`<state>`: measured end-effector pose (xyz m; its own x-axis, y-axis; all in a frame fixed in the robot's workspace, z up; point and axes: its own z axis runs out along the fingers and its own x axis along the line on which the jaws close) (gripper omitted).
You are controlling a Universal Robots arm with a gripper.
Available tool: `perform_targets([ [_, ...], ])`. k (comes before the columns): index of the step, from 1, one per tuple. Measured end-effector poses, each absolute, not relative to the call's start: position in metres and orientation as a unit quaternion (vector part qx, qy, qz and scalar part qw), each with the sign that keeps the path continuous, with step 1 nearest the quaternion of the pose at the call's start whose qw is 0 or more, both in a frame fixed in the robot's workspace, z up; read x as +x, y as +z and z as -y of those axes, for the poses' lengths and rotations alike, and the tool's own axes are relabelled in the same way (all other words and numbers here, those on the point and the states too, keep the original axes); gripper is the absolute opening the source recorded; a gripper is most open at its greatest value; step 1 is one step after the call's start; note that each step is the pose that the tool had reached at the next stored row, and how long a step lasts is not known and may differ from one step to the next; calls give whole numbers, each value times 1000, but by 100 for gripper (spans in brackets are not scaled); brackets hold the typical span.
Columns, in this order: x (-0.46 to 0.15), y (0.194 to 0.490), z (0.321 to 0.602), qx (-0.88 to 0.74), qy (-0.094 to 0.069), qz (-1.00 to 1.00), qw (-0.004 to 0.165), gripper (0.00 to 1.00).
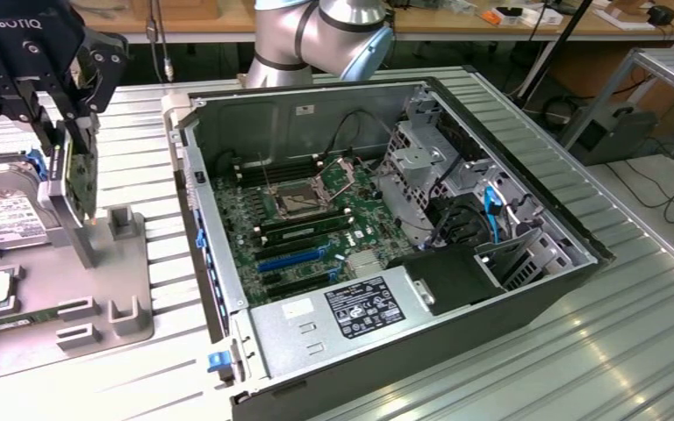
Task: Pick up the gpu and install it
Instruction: 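Pick up the gpu and move the gpu toward the slot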
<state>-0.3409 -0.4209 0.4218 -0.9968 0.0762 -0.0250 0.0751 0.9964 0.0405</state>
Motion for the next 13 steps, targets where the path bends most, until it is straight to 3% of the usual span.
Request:
perform_targets([
  [13, -341, 430, 421, 38, 20, -999, 13, 27],
])
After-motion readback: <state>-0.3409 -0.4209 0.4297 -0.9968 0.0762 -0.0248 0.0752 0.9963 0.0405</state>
